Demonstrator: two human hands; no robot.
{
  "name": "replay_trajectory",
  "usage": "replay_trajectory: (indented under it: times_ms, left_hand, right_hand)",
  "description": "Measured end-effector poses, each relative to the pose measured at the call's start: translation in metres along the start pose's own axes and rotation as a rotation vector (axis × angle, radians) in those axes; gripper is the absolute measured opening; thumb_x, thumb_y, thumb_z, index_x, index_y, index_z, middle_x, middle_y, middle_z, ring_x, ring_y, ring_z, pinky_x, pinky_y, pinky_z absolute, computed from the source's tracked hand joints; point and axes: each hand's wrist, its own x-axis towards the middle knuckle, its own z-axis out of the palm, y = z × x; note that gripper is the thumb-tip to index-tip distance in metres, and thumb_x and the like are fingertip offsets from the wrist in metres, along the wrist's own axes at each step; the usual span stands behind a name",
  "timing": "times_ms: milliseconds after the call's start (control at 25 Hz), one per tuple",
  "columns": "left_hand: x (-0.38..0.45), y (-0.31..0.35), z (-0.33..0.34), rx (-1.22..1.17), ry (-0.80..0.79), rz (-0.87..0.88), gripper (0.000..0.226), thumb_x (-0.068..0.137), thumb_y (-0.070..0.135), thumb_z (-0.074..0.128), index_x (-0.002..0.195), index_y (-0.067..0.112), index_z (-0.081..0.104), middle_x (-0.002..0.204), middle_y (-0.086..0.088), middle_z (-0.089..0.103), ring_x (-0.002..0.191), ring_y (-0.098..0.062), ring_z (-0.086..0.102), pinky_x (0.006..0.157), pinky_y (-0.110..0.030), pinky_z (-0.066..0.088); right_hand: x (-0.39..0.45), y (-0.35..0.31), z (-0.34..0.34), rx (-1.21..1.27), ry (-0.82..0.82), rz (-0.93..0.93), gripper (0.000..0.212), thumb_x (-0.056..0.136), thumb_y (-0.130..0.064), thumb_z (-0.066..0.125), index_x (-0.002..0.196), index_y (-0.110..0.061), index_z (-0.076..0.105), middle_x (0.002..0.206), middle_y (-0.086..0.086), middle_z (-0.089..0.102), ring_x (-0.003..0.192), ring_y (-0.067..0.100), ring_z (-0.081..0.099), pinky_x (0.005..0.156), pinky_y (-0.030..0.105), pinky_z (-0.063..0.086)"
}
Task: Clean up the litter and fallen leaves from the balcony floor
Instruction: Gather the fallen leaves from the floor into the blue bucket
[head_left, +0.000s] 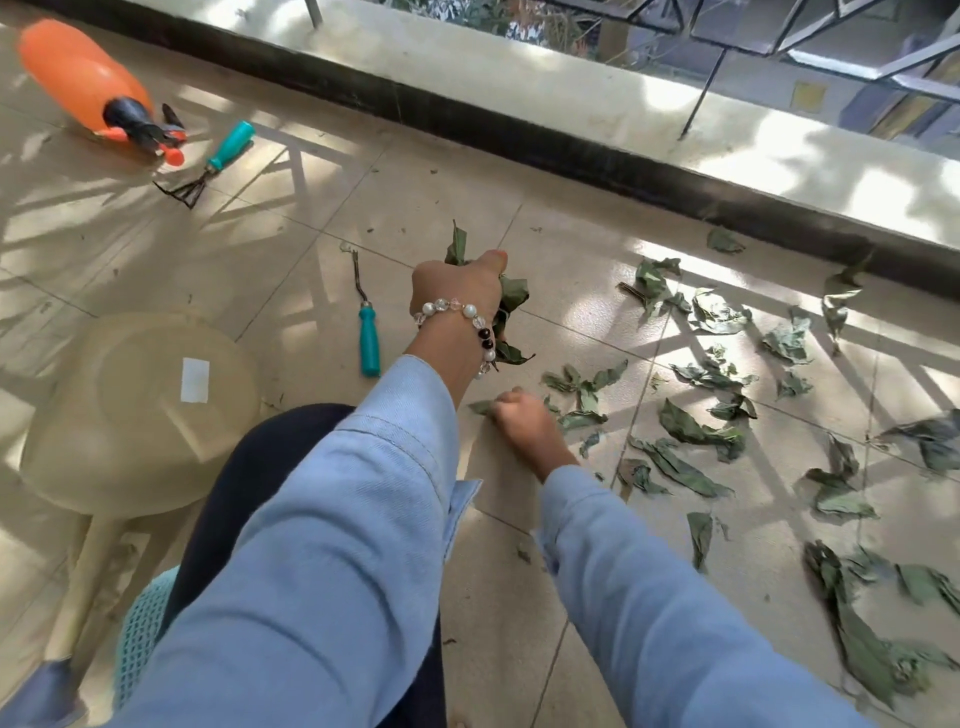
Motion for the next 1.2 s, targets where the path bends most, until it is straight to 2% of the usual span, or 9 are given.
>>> replay_trajectory:
  times_ms: [160, 240, 360, 520, 600, 720, 840, 1000, 1200]
  left_hand:
    - [-0.001, -0.002, 0.008, 0.011, -0.035, 0.003, 0.041, 0.062, 0.036, 0.076, 0.083, 0.009, 0.053, 0.091, -0.013, 0.069, 0.078, -0.032, 0.068, 0.070, -0.043, 0.056]
    - [-0.001, -0.005, 0.013, 0.021, -0.053, 0.006, 0.038, 0.064, 0.035, 0.076, 0.080, 0.011, 0.051, 0.091, -0.014, 0.070, 0.074, -0.032, 0.066, 0.067, -0.042, 0.056]
    - [-0.003, -0.007, 0.017, 0.029, -0.056, 0.003, 0.039, 0.062, 0.035, 0.076, 0.081, 0.011, 0.052, 0.092, -0.015, 0.070, 0.075, -0.033, 0.066, 0.067, -0.044, 0.056]
    - [-0.004, -0.008, 0.021, 0.022, -0.089, -0.002, 0.039, 0.062, 0.033, 0.076, 0.083, 0.007, 0.056, 0.088, -0.015, 0.070, 0.068, -0.029, 0.062, 0.065, -0.040, 0.053]
    - [-0.004, -0.008, 0.022, 0.038, -0.093, 0.009, 0.035, 0.069, 0.032, 0.077, 0.081, 0.008, 0.054, 0.086, -0.012, 0.068, 0.069, -0.027, 0.062, 0.066, -0.038, 0.054]
    - [-0.003, -0.009, 0.025, 0.049, -0.108, 0.017, 0.034, 0.069, 0.033, 0.076, 0.082, 0.009, 0.056, 0.089, -0.013, 0.070, 0.071, -0.029, 0.064, 0.062, -0.038, 0.054]
    - [-0.004, -0.010, 0.026, 0.061, -0.113, 0.017, 0.034, 0.069, 0.033, 0.076, 0.082, 0.010, 0.056, 0.089, -0.013, 0.070, 0.067, -0.028, 0.062, 0.057, -0.033, 0.050]
    - [-0.006, -0.011, 0.030, 0.082, -0.138, 0.007, 0.037, 0.068, 0.035, 0.076, 0.086, 0.009, 0.056, 0.091, -0.012, 0.070, 0.072, -0.029, 0.065, 0.060, -0.036, 0.054]
    - [-0.014, -0.010, 0.037, 0.092, -0.188, -0.004, 0.047, 0.062, 0.037, 0.076, 0.094, 0.005, 0.060, 0.090, -0.013, 0.071, 0.072, -0.030, 0.065, 0.067, -0.043, 0.056]
  right_hand:
    - [0.003, 0.061, -0.052, 0.199, 0.263, 0.391, 0.016, 0.091, -0.008, 0.058, 0.100, -0.007, 0.071, 0.101, 0.012, 0.067, 0.097, 0.026, 0.060, 0.087, 0.029, 0.043]
    - [0.002, 0.080, -0.062, 0.158, 0.140, 0.463, 0.027, 0.091, -0.022, 0.059, 0.117, -0.016, 0.064, 0.127, 0.015, 0.054, 0.120, 0.036, 0.047, 0.101, 0.044, 0.037]
    - [-0.003, 0.085, -0.056, 0.167, -0.212, 0.466, 0.072, 0.084, -0.062, 0.055, 0.146, -0.038, 0.026, 0.159, 0.010, 0.009, 0.141, 0.048, 0.008, 0.106, 0.070, 0.011]
    - [-0.028, 0.064, -0.012, -0.133, -0.303, 0.252, 0.090, 0.075, -0.082, 0.038, 0.149, -0.043, 0.006, 0.160, 0.007, -0.009, 0.141, 0.048, -0.009, 0.105, 0.065, -0.005]
    - [-0.049, 0.050, 0.012, -0.126, -0.102, 0.174, 0.071, 0.088, -0.064, 0.039, 0.148, -0.028, 0.027, 0.157, 0.012, 0.018, 0.142, 0.044, 0.013, 0.110, 0.064, 0.014]
    - [-0.066, 0.039, 0.038, 0.029, 0.302, 0.191, 0.034, 0.087, -0.009, 0.063, 0.121, -0.009, 0.059, 0.126, 0.014, 0.057, 0.117, 0.032, 0.044, 0.093, 0.045, 0.048]
    - [-0.052, 0.032, 0.009, 0.441, 0.427, 0.451, 0.018, 0.086, 0.002, 0.061, 0.099, -0.008, 0.067, 0.102, 0.008, 0.066, 0.096, 0.023, 0.057, 0.083, 0.026, 0.044]
    - [-0.043, 0.052, -0.047, 1.371, 0.550, 0.777, 0.024, 0.091, 0.008, 0.052, 0.099, -0.011, 0.064, 0.104, 0.004, 0.066, 0.089, 0.015, 0.063, 0.076, 0.028, 0.052]
    - [-0.059, 0.065, -0.058, 1.659, 0.673, 0.882, 0.040, 0.092, 0.013, 0.045, 0.122, -0.010, 0.061, 0.101, 0.000, 0.058, 0.072, 0.009, 0.051, 0.061, 0.022, 0.047]
